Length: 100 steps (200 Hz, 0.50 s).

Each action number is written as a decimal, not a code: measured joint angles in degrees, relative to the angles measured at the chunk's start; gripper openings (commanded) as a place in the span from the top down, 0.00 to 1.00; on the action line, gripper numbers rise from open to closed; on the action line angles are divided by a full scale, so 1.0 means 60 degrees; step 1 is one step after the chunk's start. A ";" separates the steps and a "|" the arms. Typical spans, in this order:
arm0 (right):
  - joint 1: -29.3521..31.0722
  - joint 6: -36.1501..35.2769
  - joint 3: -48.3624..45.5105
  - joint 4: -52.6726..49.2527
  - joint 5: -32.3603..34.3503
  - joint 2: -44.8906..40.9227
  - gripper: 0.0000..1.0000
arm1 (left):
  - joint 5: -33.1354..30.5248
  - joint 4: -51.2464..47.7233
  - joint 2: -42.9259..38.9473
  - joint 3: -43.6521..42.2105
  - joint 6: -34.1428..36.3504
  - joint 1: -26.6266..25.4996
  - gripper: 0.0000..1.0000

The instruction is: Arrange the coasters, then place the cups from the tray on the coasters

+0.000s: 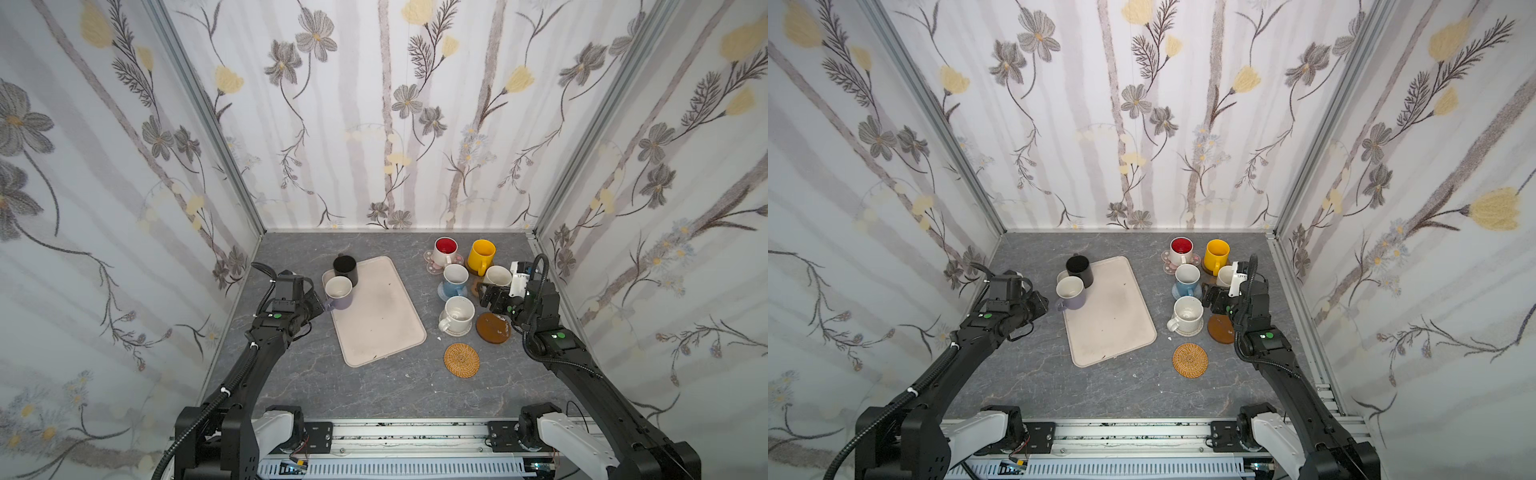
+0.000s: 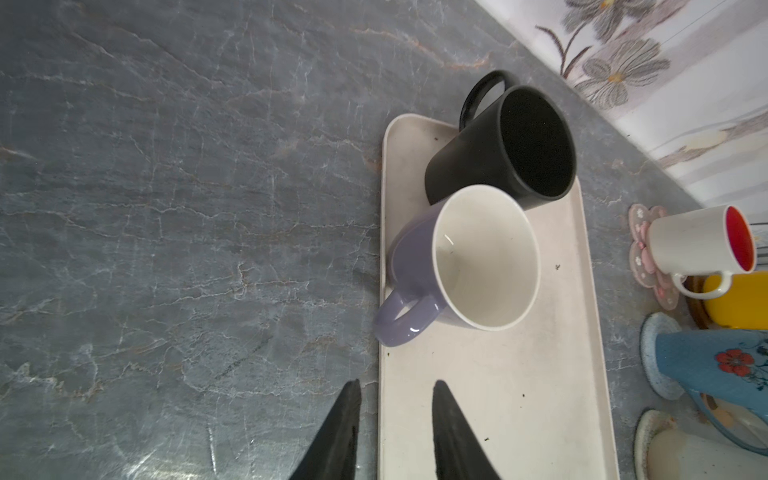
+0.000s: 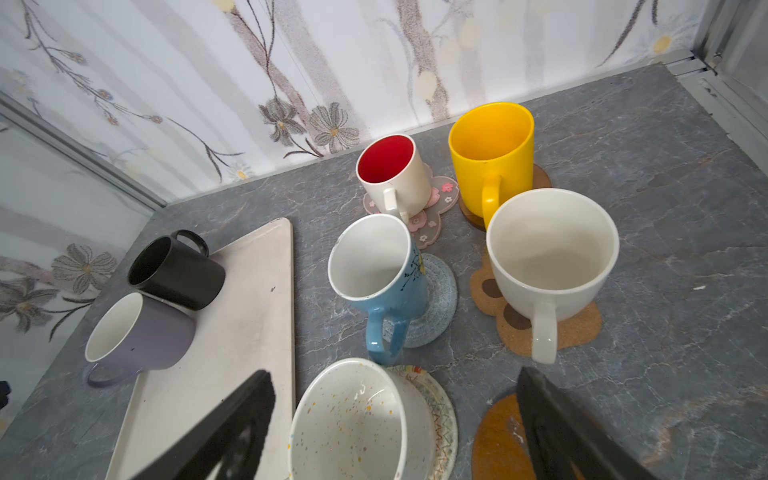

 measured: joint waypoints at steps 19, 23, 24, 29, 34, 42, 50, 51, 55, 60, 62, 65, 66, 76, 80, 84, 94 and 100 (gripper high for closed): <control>0.0138 0.0033 -0.0076 0.0131 -0.0106 -0.0124 0.09 | -0.0113 -0.0004 0.0372 0.0011 -0.0051 0.0011 0.79; 0.0171 0.0033 -0.0095 0.0157 -0.0127 -0.0153 0.09 | -0.0120 -0.0007 0.0437 0.0018 -0.0073 0.0011 0.79; 0.0175 0.0033 -0.0102 0.0160 -0.0131 -0.0157 0.09 | -0.0131 -0.0007 0.0463 0.0022 -0.0076 0.0011 0.79; 0.0211 0.0036 -0.0124 0.0186 -0.0168 -0.0189 0.09 | -0.0171 -0.0015 0.0557 0.0040 -0.0117 0.0011 0.80; 0.0244 0.0040 -0.0146 0.0204 -0.0226 -0.0226 0.09 | -0.0215 -0.0018 0.0634 0.0058 -0.0157 0.0011 0.81; 0.0291 0.0055 -0.0182 0.0255 -0.0291 -0.0288 0.09 | -0.0306 -0.0022 0.0754 0.0102 -0.0200 0.0007 0.81; 0.0339 0.0102 -0.0200 0.0270 -0.0350 -0.0346 0.09 | -0.0372 0.0007 0.0892 0.0153 -0.0226 0.0007 0.82; 0.0346 0.0102 -0.0200 0.0277 -0.0357 -0.0350 0.09 | -0.0375 0.0011 0.0907 0.0157 -0.0229 0.0007 0.82; 0.0364 0.0106 -0.0215 0.0324 -0.0393 -0.0382 0.09 | -0.0415 0.0051 0.0998 0.0175 -0.0259 0.0007 0.82; 0.0382 0.0106 -0.0233 0.0364 -0.0426 -0.0412 0.09 | -0.0459 0.0098 0.1107 0.0186 -0.0277 0.0007 0.83; 0.0397 0.0102 -0.0244 0.0393 -0.0441 -0.0430 0.09 | -0.0474 0.0109 0.1151 0.0189 -0.0288 0.0007 0.83; 0.0415 0.0106 -0.0259 0.0423 -0.0470 -0.0455 0.09 | -0.0495 0.0120 0.1209 0.0189 -0.0295 0.0007 0.83; 0.0423 0.0106 -0.0262 0.0437 -0.0474 -0.0470 0.09 | -0.0503 0.0120 0.1242 0.0189 -0.0299 0.0007 0.83; 0.0448 0.0109 -0.0284 0.0481 -0.0525 -0.0550 0.09 | -0.0576 0.0117 0.1453 0.0222 -0.0350 0.0007 0.84; 0.0466 0.0109 -0.0291 0.0499 -0.0532 -0.0579 0.09 | -0.0597 0.0124 0.1530 0.0240 -0.0386 0.0000 0.84; 0.0474 0.0109 -0.0299 0.0517 -0.0532 -0.0597 0.08 | -0.0612 0.0146 0.1621 0.0259 -0.0419 -0.0011 0.84; 0.0499 0.0113 -0.0299 0.0546 -0.0543 -0.0627 0.08 | -0.0645 0.0222 0.1796 0.0284 -0.0474 -0.0025 0.84; 0.0514 0.0113 -0.0306 0.0550 -0.0554 -0.0637 0.08 | -0.0667 0.0284 0.1883 0.0288 -0.0506 -0.0055 0.84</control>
